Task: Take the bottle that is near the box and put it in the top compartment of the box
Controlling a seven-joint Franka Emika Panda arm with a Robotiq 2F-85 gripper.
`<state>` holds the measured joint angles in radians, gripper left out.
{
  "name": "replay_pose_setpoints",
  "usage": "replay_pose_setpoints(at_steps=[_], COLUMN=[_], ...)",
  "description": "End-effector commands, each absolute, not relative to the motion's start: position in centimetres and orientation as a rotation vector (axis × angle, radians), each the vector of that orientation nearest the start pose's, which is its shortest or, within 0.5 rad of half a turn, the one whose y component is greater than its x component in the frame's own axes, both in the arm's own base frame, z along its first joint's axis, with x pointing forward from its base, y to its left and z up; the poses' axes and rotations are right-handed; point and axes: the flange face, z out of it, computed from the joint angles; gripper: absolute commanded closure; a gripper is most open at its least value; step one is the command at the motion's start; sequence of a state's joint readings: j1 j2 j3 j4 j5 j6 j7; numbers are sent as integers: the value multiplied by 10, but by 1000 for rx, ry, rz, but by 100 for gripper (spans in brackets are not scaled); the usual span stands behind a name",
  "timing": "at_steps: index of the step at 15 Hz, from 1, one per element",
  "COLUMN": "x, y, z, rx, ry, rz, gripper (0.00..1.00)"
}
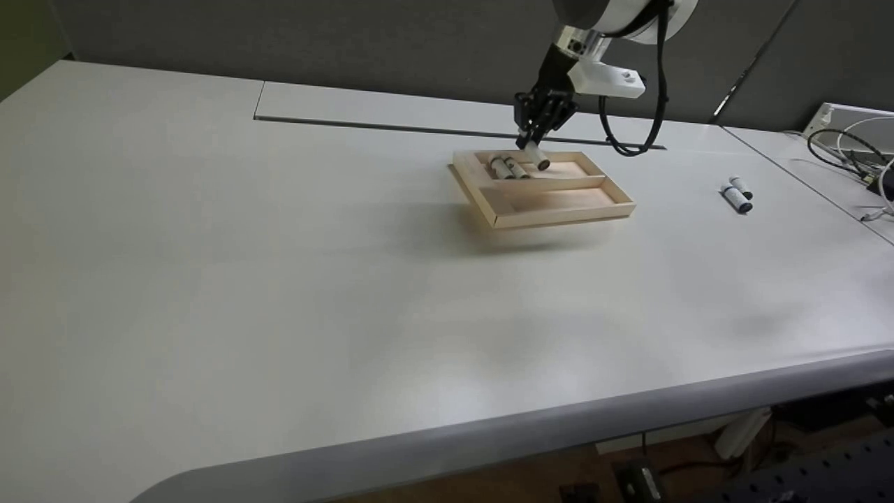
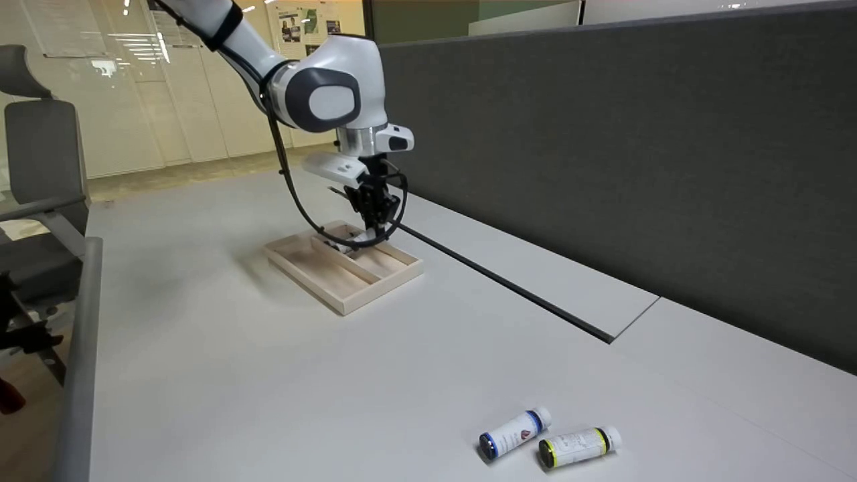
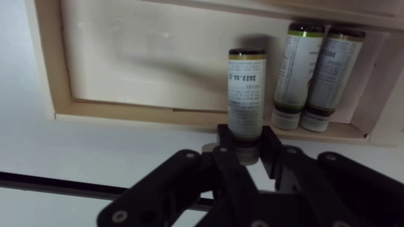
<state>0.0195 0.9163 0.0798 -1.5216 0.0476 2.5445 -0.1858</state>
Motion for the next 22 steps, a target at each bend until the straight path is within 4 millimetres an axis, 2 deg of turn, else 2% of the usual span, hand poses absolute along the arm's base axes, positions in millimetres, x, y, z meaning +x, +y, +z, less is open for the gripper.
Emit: replay_pose_setpoints(at_steps=[1,9,22], x=[695,680,676], y=[58,46,43], z=[142,140,125], rx=[-3057,-3079,-3082], ry=[-263,-219,-212], rz=[-176,-215,-199], gripper=[93,93,93])
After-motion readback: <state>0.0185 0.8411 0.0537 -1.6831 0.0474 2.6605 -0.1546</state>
